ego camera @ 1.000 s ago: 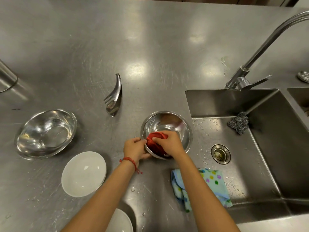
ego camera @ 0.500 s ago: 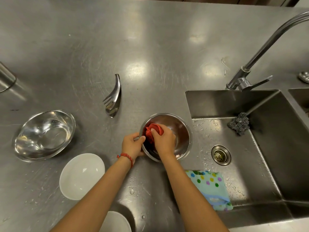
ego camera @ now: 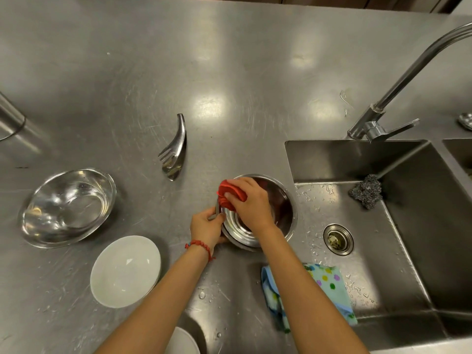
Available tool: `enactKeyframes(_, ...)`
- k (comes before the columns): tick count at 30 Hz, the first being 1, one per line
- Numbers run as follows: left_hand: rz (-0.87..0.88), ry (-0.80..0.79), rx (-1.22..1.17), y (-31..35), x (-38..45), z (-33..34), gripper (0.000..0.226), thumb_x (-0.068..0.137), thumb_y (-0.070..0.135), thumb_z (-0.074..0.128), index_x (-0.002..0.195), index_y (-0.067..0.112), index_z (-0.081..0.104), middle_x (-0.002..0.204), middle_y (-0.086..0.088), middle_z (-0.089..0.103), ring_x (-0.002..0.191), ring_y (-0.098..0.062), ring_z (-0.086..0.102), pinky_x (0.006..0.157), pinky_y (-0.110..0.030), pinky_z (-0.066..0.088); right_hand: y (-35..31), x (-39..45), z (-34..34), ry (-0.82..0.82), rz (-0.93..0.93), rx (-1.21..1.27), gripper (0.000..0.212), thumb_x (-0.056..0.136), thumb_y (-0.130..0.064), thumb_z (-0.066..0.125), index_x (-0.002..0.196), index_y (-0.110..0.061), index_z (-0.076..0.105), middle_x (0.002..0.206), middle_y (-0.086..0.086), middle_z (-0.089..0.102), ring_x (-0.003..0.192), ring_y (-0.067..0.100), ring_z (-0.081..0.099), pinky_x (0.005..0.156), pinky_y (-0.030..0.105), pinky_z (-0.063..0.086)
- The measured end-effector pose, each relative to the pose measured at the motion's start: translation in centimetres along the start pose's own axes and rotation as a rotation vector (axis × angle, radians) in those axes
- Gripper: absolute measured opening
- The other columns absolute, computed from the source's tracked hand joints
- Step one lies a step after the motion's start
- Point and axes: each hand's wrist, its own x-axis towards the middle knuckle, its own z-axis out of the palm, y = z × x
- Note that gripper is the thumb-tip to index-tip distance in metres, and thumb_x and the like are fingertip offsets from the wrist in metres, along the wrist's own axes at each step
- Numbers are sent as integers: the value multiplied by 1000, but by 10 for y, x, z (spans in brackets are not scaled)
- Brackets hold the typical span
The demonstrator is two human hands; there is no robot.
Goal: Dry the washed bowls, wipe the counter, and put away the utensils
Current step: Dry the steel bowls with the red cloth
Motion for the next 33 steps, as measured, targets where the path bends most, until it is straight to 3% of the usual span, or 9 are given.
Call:
enactKeyframes(3,-21,36,-8,2,1,0,14,86,6,58,89,15,68,68,-4,66,58,-18,64,39,-22,50,2,8,0,-23,-78,-134,34,85,-18,63,118,-13,59,120,8,59,109,21,54,95,30,45)
enactKeyframes(11,-18,23,-58,-4,-1,0,21,86,1,55,78,15,69,62,-3,67,52,-16,65,42,-24,52,5,29,-20,123,110,-261,32,89,-23,56,119,-15,57,120,8,56,106,24,54,84,24,39)
enactKeyframes(16,-40,36,-116,-7,-7,2,20,87,1,54,83,16,67,69,-4,67,62,-18,65,43,-26,55,15,25,-48,149,220,-326,32,88,-24,58,118,-16,60,117,10,58,103,27,57,87,34,45)
enactKeyframes(21,-41,41,-164,-6,-13,4,19,87,0,54,90,16,65,73,-5,66,66,-20,64,43,-24,55,24,5,-76,147,287,-297,27,84,-23,63,110,-19,65,110,13,62,99,29,58,82,30,42)
enactKeyframes(33,-119,54,-224,1,-23,5,19,86,0,56,77,15,65,70,-6,64,64,-19,63,39,-23,53,29,-75,-84,217,352,-66,30,80,-19,69,109,-18,66,109,5,67,99,18,60,87,25,48)
